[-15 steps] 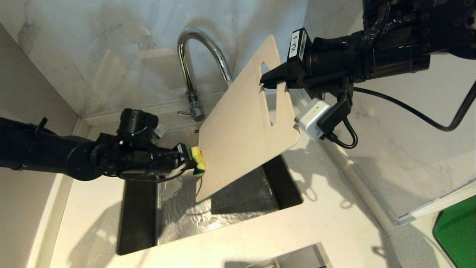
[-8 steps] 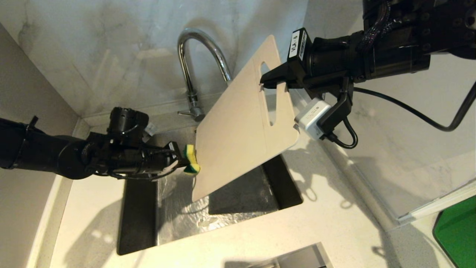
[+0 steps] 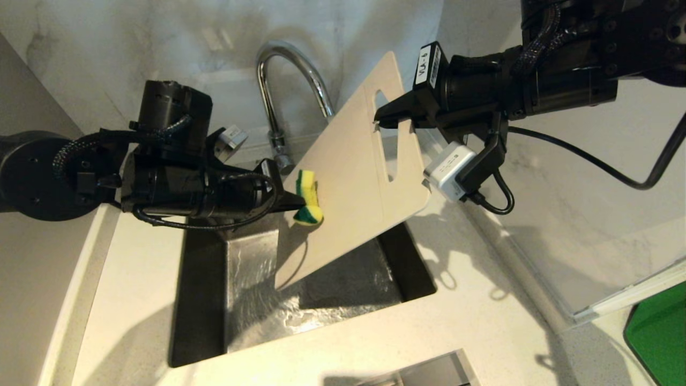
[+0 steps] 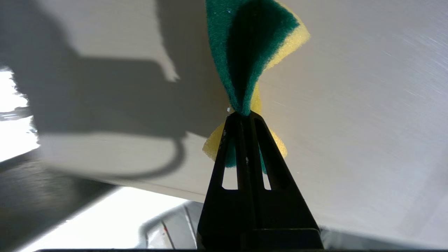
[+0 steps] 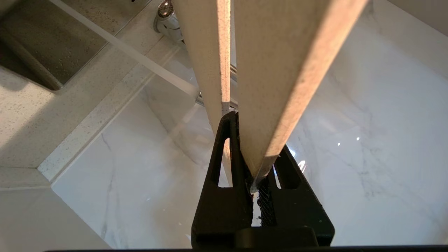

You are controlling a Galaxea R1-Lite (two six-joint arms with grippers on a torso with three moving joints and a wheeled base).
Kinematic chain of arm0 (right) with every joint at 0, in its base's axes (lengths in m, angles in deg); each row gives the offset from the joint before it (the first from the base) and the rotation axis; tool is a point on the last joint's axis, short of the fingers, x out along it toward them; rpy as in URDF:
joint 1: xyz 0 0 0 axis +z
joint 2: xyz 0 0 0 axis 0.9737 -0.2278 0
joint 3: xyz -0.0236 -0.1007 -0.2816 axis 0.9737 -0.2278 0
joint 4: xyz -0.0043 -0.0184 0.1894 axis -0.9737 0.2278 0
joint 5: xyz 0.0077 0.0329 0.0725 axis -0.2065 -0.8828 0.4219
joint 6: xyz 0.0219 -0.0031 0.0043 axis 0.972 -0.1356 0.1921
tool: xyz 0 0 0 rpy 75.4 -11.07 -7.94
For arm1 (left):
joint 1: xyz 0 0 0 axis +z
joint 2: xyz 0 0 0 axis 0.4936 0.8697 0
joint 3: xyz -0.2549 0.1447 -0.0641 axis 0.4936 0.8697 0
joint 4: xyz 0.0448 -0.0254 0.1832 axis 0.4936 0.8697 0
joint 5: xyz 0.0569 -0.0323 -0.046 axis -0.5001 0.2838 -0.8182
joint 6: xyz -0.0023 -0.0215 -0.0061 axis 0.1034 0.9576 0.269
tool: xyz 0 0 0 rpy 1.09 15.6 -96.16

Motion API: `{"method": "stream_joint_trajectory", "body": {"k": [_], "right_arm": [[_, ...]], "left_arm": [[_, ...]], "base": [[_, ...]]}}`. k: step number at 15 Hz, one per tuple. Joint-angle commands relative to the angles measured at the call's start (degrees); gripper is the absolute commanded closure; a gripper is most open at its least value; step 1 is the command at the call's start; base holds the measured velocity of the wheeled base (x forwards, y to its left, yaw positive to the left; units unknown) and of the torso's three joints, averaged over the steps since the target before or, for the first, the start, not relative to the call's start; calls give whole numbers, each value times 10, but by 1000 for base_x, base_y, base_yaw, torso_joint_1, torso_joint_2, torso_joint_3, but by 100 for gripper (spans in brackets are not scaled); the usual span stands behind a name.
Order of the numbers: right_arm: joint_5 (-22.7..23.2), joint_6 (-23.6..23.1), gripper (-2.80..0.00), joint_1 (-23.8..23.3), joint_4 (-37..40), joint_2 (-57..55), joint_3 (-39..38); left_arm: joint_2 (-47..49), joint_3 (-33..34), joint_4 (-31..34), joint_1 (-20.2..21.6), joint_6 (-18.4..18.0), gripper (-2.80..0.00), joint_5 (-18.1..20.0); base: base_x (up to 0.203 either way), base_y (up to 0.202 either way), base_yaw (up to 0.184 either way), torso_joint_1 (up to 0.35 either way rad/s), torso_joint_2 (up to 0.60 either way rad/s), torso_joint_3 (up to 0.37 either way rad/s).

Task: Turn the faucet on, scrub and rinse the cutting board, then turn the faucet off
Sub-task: Scrub the cutting board underwater

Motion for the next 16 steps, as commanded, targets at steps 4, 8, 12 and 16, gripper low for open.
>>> {"method": "stream_joint_trajectory", "body": {"k": [4,8,12,16], "right_arm": [[4,-9,0,-6,2,-2,0],[4,-10,0,-6,2,-6,0],[4,-9,0,-6,2,-6,0],[4,-8,0,-6,2,-10,0]], "left_arm": [[3,0,14,-43,2,0,3],[20,27,11,-20,-4,0,-2],[34,46,11,28,-15,0,0],[61,100,-21,68,-41,0,2]], "base": [[0,0,0,0,0,0],[0,0,0,0,0,0],[0,0,0,0,0,0],[0,0,0,0,0,0]]}}
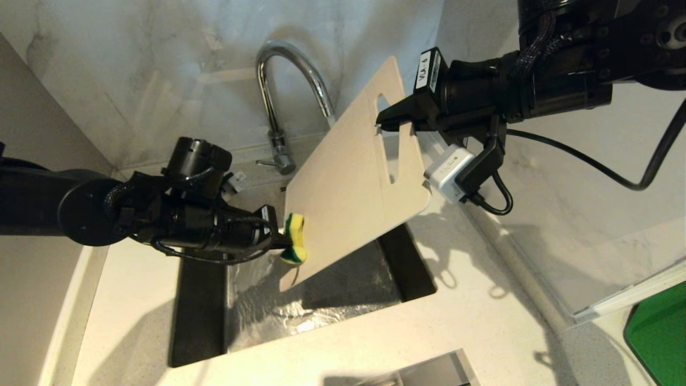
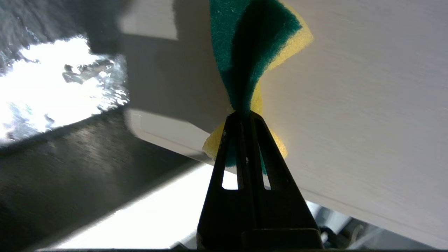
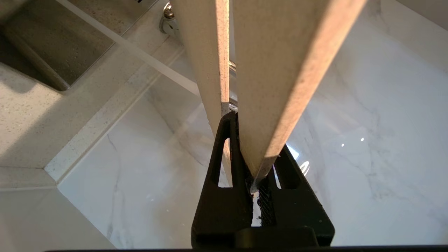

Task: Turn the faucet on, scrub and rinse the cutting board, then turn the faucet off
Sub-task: Scrub the cutting board underwater

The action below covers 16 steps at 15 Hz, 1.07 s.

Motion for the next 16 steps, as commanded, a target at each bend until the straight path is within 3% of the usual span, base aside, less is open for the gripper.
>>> {"method": "stream_joint_trajectory", "body": {"k": [1,5,8,11,16], "right_arm": [[2,-7,0,0,2,-3,0],[2,-4,0,0,2,-3,0],[2,-3,0,0,2,-4,0],[2,-4,0,0,2,-4,0],[2,-4,0,1,1,-11,0]], "left_arm": [[26,35,-39,22,-4,0,1],[52,74,-83,41,-19,0,0],[48,65,-92,52,-18,0,2],[31,2,-79,60,-16,0,5],[17,-168,40,31,6,0,11]], "base": [[0,0,0,0,0,0],[0,0,0,0,0,0],[0,0,0,0,0,0],[0,0,0,0,0,0],[0,0,0,0,0,0]]}}
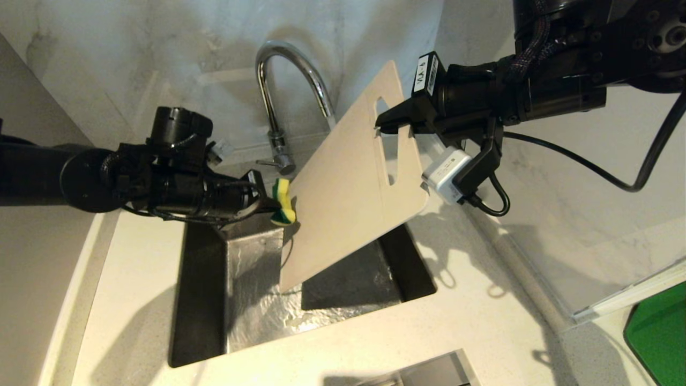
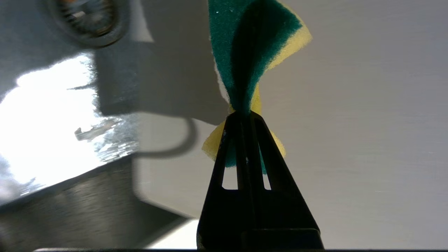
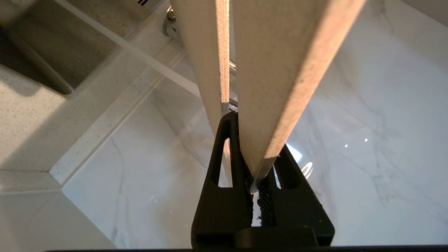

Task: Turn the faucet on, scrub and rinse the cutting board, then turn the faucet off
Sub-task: Scrub the cutting board underwater

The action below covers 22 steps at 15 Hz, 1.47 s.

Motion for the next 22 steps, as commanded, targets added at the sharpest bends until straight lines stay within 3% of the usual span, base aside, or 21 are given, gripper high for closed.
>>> {"method": "stream_joint_trajectory", "body": {"k": [1,4,6,16,22], "right_arm": [[2,-8,0,1,2,-7,0],[3,-9,0,1,1,-5,0],[4,-9,0,1,1,-5,0],[5,-8,0,-1,1,3,0],[5,-6,0,-4,2,15,0]], "left_arm": [[-3,-88,44,-28,14,0,1],[22,-199,109,-60,21,0,0],[43,-227,139,-70,23,0,0],[44,-91,114,-29,28,0,1],[43,38,9,-11,28,0,-1]], "base": [[0,0,0,0,0,0],[0,0,0,0,0,0],[0,0,0,0,0,0],[0,0,0,0,0,0],[0,0,0,0,0,0]]}}
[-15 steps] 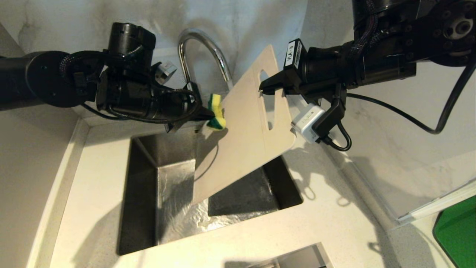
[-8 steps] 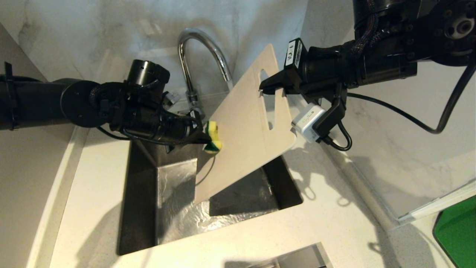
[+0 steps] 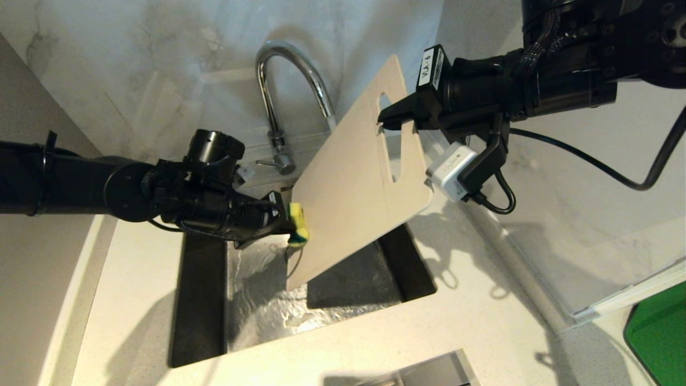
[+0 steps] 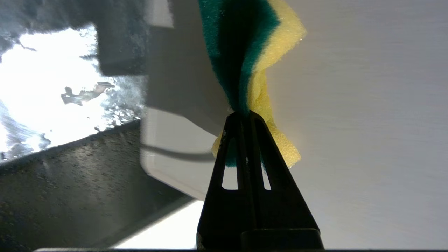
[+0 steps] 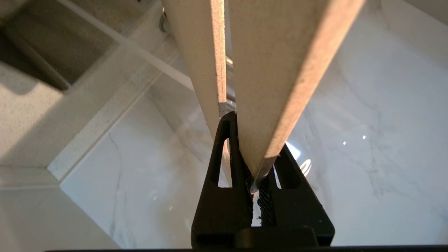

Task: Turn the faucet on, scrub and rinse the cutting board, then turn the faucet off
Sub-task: Scrub the cutting board underwater

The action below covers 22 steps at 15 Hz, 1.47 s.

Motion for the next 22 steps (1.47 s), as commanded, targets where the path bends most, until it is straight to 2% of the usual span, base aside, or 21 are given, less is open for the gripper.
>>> {"method": "stream_joint_trajectory", "body": {"k": [1,4,9,16,22], "right_arm": [[3,-8,0,-2,2,5,0],[3,-8,0,-2,2,7,0],[2,-8,0,-2,3,12,0],[2,-9,0,-3,3,8,-2],[2,-11,0,-3,2,7,-22]], "left_arm": [[-1,46,-27,20,2,0,1],[-1,70,-40,36,1,0,1],[-9,66,-40,32,1,0,3],[-123,57,-25,26,9,0,3],[-172,63,0,24,16,0,3]], "base": [[0,0,0,0,0,0],[0,0,0,0,0,0],[0,0,0,0,0,0],[0,0,0,0,0,0],[0,0,0,0,0,0]]}}
